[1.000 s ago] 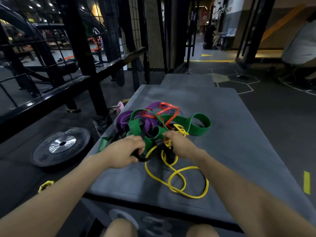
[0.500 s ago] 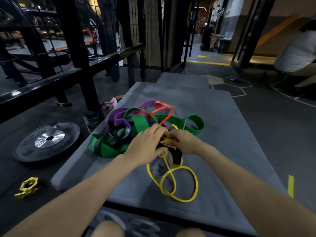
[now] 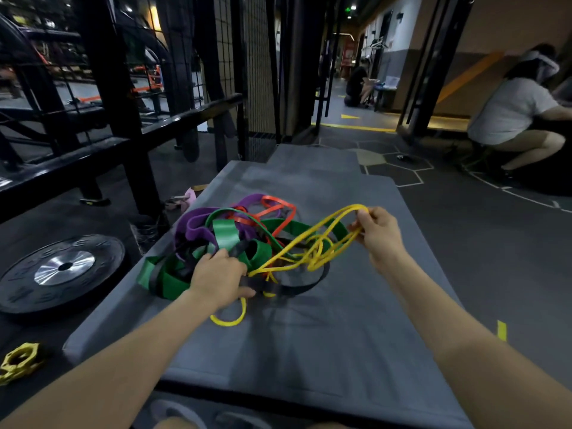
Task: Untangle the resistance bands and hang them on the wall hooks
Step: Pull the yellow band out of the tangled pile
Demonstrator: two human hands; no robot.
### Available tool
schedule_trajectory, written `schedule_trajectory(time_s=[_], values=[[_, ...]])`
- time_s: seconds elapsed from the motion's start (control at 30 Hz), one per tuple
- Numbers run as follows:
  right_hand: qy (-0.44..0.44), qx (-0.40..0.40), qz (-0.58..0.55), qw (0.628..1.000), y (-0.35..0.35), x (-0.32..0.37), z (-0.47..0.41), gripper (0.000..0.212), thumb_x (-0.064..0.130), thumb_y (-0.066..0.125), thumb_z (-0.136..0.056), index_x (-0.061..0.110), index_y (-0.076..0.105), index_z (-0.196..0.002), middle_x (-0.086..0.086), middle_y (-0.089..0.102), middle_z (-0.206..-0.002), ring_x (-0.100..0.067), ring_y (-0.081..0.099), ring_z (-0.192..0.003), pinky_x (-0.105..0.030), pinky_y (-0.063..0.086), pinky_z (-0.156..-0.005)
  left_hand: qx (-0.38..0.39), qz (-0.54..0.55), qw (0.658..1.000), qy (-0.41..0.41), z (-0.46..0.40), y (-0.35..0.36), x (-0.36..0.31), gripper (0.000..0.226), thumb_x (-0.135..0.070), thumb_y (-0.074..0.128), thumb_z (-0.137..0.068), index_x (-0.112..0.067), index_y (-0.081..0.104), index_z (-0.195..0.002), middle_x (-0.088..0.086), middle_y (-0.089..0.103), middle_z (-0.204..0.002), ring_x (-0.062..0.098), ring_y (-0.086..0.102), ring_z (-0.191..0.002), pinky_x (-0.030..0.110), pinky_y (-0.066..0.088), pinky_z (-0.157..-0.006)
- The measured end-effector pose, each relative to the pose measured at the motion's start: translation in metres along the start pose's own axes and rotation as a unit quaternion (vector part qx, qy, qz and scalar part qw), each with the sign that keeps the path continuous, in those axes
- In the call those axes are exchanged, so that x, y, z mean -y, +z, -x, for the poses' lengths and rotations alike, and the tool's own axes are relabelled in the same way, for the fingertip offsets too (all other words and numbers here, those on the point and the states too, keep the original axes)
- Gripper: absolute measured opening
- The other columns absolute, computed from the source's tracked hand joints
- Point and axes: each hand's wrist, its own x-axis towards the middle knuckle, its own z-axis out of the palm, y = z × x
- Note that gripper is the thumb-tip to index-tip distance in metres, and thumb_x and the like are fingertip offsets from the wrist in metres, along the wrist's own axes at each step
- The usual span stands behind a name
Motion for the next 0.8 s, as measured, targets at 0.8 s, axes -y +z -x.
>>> schedule_trajectory(time_s=[0.8], values=[[-0.037, 0.052, 0.077, 0.995, -0.017, 0.005, 0.041, 0.027, 0.008, 0.045, -0.096, 0.014, 0.051, -0.071, -0.004, 0.047, -0.056, -0.008, 0.047, -0.044, -0.022, 0.04, -0.049, -0.185, 0.585, 0.79, -0.015, -0.014, -0.041, -0.029, 0.031, -0.01, 0.036, -0.099, -0.021, 0.048, -0.072, -0.003, 0.06, -0.068, 0.009, 0.059, -0.071, 0.025, 0.042, -0.078]])
